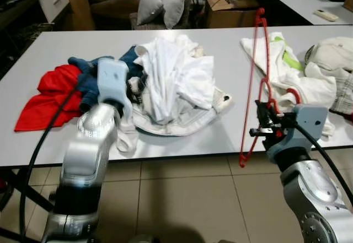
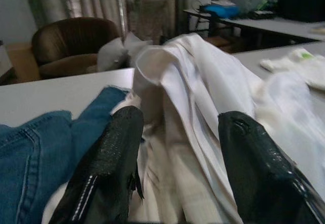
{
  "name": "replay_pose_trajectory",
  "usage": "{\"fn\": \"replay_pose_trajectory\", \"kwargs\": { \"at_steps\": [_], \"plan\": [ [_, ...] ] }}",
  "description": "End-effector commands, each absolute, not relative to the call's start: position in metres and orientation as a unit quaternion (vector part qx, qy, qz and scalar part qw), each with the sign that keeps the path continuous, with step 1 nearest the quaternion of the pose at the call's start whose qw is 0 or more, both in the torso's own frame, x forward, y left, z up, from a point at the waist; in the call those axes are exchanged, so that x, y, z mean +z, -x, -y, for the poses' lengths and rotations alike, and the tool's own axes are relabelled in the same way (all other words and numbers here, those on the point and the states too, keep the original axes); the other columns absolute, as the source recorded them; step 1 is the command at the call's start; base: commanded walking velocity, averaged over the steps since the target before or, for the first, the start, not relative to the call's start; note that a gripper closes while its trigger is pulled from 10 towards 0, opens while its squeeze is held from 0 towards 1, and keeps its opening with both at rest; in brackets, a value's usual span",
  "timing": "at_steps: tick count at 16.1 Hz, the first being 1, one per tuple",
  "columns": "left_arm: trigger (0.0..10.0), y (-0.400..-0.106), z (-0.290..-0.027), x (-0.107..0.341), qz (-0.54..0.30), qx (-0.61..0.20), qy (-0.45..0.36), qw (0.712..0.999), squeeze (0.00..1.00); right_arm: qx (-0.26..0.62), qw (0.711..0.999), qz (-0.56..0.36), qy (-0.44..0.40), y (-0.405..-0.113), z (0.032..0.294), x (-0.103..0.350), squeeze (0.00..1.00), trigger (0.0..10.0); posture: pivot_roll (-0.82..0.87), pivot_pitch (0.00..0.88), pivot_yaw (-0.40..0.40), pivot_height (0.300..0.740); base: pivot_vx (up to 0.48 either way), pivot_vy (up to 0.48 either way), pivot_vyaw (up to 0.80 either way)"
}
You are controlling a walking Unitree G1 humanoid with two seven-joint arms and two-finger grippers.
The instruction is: Hang hanger
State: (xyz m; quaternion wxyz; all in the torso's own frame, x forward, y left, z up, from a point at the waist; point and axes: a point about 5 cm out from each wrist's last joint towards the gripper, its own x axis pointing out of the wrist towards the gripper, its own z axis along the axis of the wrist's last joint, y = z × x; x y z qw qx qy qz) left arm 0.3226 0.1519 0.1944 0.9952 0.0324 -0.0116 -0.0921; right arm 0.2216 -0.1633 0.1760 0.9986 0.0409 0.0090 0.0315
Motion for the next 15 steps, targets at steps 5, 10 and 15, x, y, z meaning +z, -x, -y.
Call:
{"fn": "replay_pose_trajectory", "kwargs": {
  "at_steps": [5, 10, 15],
  "plan": [
    [10.0, -0.354, -0.154, 0.19, -0.018, -0.057, 0.028, 0.998, 0.0, 0.038, 0.998, 0.003, -0.042, -0.224, 0.166, 0.179, 0.0, 10.0, -0.09, 0.0, 0.031, 0.74, 0.0, 0.0, 0.0],
    [0.0, -0.358, -0.147, 0.186, -0.016, -0.093, 0.17, 0.981, 0.0, 0.04, 0.998, 0.005, -0.047, -0.222, 0.166, 0.18, 0.0, 10.0, -0.11, 0.0, 0.035, 0.74, 0.0, 0.0, 0.0],
    [0.0, -0.36, -0.152, 0.186, -0.003, -0.091, 0.201, 0.975, 0.0, 0.046, 0.998, 0.008, -0.04, -0.223, 0.166, 0.18, 0.0, 10.0, -0.11, 0.0, 0.023, 0.74, 0.0, 0.0, 0.0]
  ]
}}
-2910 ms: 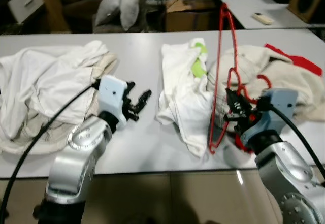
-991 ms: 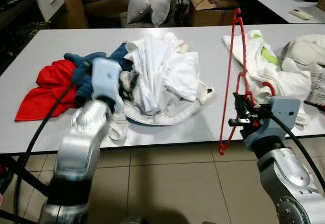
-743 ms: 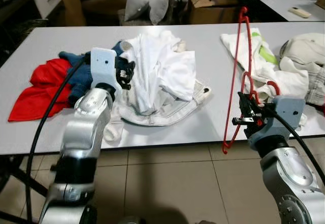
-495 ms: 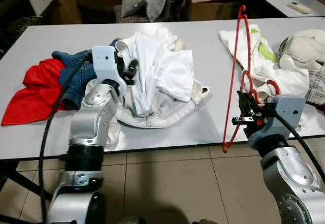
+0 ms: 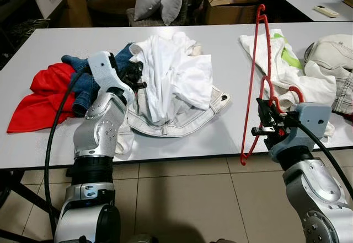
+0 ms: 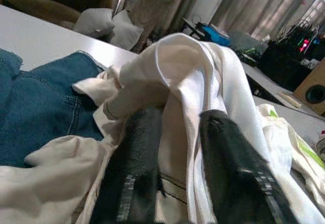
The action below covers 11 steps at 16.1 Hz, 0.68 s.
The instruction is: Hang hanger
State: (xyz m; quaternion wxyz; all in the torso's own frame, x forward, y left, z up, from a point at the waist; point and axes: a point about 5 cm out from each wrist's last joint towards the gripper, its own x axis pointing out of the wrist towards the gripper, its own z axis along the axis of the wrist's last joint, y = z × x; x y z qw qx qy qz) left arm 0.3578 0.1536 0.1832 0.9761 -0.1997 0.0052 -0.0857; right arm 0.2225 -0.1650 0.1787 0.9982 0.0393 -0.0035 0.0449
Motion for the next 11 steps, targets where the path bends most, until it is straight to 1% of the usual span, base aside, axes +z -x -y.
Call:
{"fn": "replay_pose_trajectory", "kwargs": {
  "at_steps": [1, 5, 11],
  "plan": [
    [0.0, -0.361, -0.151, 0.186, -0.004, -0.092, 0.201, 0.975, 0.0, 0.046, 0.998, 0.009, -0.039, -0.223, 0.166, 0.18, 0.0, 10.0, -0.11, 0.0, 0.023, 0.74, 0.0, 0.0, 0.0],
    [0.0, -0.363, -0.137, 0.174, -0.025, -0.109, 0.191, 0.975, 0.0, 0.047, 0.998, 0.01, -0.036, -0.224, 0.166, 0.18, 0.0, 10.0, -0.11, 0.0, 0.024, 0.74, 0.0, 0.0, 0.0],
    [0.0, -0.366, -0.14, 0.177, -0.013, -0.107, 0.195, 0.975, 0.0, 0.043, 0.998, 0.01, -0.037, -0.224, 0.166, 0.18, 0.0, 10.0, -0.11, 0.0, 0.028, 0.74, 0.0, 0.0, 0.0]
  ]
}}
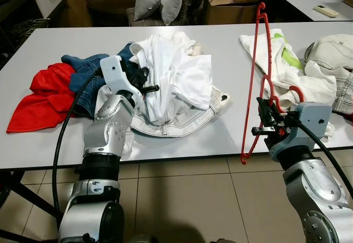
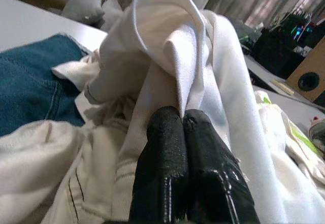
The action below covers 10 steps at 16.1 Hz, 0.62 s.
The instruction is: Hang hanger
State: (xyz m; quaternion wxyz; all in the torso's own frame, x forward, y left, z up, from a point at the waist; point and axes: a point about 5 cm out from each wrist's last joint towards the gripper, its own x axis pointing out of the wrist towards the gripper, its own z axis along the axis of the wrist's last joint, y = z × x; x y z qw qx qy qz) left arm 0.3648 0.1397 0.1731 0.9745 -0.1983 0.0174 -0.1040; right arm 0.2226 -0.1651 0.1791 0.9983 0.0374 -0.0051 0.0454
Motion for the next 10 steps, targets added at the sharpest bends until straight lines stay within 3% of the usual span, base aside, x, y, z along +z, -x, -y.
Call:
{"fn": "replay_pose_trajectory", "kwargs": {
  "at_steps": [1, 6, 10],
  "plan": [
    [0.0, -0.367, -0.142, 0.181, -0.001, -0.107, 0.197, 0.975, 0.0, 0.043, 0.998, 0.01, -0.037, -0.224, 0.166, 0.18, 0.0, 10.0, -0.11, 0.0, 0.027, 0.74, 0.0, 0.0, 0.0],
    [0.0, -0.37, -0.143, 0.191, 0.022, -0.117, 0.214, 0.969, 0.0, 0.035, 0.998, 0.014, -0.041, -0.226, 0.167, 0.18, 0.0, 10.0, -0.1, 0.0, 0.032, 0.74, 0.0, 0.0, 0.0],
    [0.0, -0.384, -0.16, 0.223, 0.067, -0.118, 0.206, 0.969, 0.0, 0.032, 0.998, 0.018, -0.045, -0.228, 0.166, 0.18, 0.0, 10.0, -0.09, 0.0, 0.038, 0.74, 0.0, 0.0, 0.0]
  ]
}}
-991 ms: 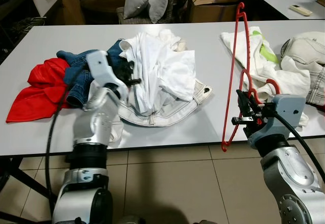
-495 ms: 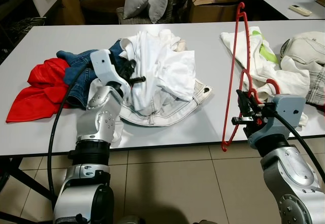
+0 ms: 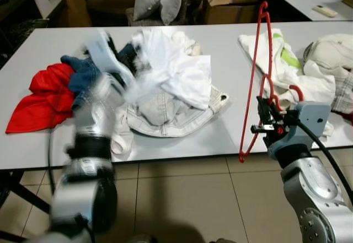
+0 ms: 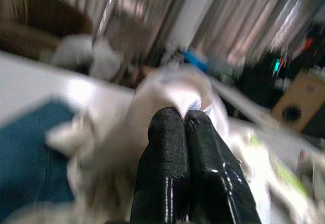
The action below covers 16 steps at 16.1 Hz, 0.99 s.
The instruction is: Hang hanger
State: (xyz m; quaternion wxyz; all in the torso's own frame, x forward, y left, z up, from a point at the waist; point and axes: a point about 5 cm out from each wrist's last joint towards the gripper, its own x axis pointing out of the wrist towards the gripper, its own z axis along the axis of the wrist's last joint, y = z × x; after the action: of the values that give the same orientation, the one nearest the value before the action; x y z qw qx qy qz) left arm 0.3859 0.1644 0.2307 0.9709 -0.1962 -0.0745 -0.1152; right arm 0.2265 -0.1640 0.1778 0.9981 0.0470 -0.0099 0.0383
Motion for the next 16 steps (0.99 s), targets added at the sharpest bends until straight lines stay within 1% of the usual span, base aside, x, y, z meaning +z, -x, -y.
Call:
{"fn": "replay_pose_trajectory", "kwargs": {
  "at_steps": [1, 3, 4, 5, 6, 7, 9, 10, 11, 12, 13, 14, 16],
  "plan": [
    [0.0, -0.391, -0.169, 0.252, 0.105, -0.126, 0.18, 0.97, 0.0, 0.03, 0.998, 0.021, -0.046, -0.229, 0.166, 0.18, 0.0, 10.0, -0.09, 0.0, 0.046, 0.74, 0.0, 0.0, 0.0],
    [0.0, -0.392, -0.166, 0.287, 0.151, -0.169, 0.126, 0.966, 0.0, 0.027, 0.998, 0.025, -0.048, -0.23, 0.166, 0.181, 0.0, 10.0, -0.09, 0.0, 0.053, 0.74, 0.0, 0.0, 0.0],
    [0.0, -0.39, -0.158, 0.3, 0.167, -0.202, 0.089, 0.961, 0.0, 0.025, 0.998, 0.026, -0.048, -0.23, 0.166, 0.181, 0.0, 10.0, -0.09, 0.0, 0.059, 0.74, 0.0, 0.0, 0.0],
    [0.0, -0.384, -0.14, 0.312, 0.181, -0.262, 0.03, 0.947, 0.0, 0.023, 0.998, 0.028, -0.049, -0.229, 0.166, 0.181, 0.0, 10.0, -0.09, 0.0, 0.064, 0.74, 0.0, 0.0, 0.0],
    [0.0, -0.374, -0.114, 0.31, 0.182, -0.337, -0.005, 0.924, 0.0, 0.019, 0.998, 0.029, -0.049, -0.227, 0.166, 0.181, 0.0, 10.0, -0.1, 0.0, 0.071, 0.74, 0.0, 0.0, 0.0],
    [0.0, -0.366, -0.094, 0.3, 0.17, -0.382, -0.025, 0.908, 0.0, 0.015, 0.998, 0.029, -0.047, -0.226, 0.168, 0.181, 0.0, 10.0, -0.11, 0.0, 0.074, 0.74, 0.0, 0.0, 0.0],
    [0.0, -0.363, -0.085, 0.292, 0.157, -0.394, -0.031, 0.905, 0.0, 0.013, 0.998, 0.029, -0.047, -0.226, 0.168, 0.181, 0.0, 10.0, -0.11, 0.0, 0.076, 0.74, 0.0, 0.0, 0.0],
    [0.0, -0.351, -0.061, 0.264, 0.115, -0.455, -0.045, 0.882, 0.0, 0.01, 0.998, 0.03, -0.046, -0.224, 0.169, 0.181, 0.0, 10.0, -0.12, 0.0, 0.078, 0.74, 0.0, 0.0, 0.0],
    [0.0, -0.346, -0.056, 0.257, 0.104, -0.473, -0.05, 0.873, 0.0, 0.009, 0.999, 0.029, -0.045, -0.223, 0.169, 0.181, 0.0, 10.0, -0.12, 0.0, 0.077, 0.74, 0.0, 0.0, 0.0],
    [0.0, -0.335, -0.045, 0.24, 0.079, -0.511, -0.069, 0.853, 0.0, 0.006, 0.999, 0.028, -0.044, -0.222, 0.17, 0.18, 0.0, 10.0, -0.12, 0.0, 0.077, 0.74, 0.0, 0.0, 0.0],
    [0.0, -0.333, -0.042, 0.234, 0.07, -0.521, -0.075, 0.847, 0.0, 0.006, 0.999, 0.029, -0.043, -0.222, 0.17, 0.181, 0.0, 10.0, -0.12, 0.0, 0.073, 0.74, 0.0, 0.0, 0.0],
    [0.0, -0.325, -0.036, 0.217, 0.05, -0.542, -0.113, 0.832, 0.0, 0.003, 0.999, 0.031, -0.041, -0.222, 0.172, 0.182, 0.0, 10.0, -0.13, 0.0, 0.071, 0.74, 0.0, 0.0, 0.0],
    [0.0, -0.324, -0.035, 0.211, 0.041, -0.541, -0.116, 0.832, 0.0, -0.003, 0.999, 0.033, -0.039, -0.223, 0.173, 0.182, 0.0, 10.0, -0.13, 0.0, 0.071, 0.74, 0.0, 0.0, 0.0]
  ]
}}
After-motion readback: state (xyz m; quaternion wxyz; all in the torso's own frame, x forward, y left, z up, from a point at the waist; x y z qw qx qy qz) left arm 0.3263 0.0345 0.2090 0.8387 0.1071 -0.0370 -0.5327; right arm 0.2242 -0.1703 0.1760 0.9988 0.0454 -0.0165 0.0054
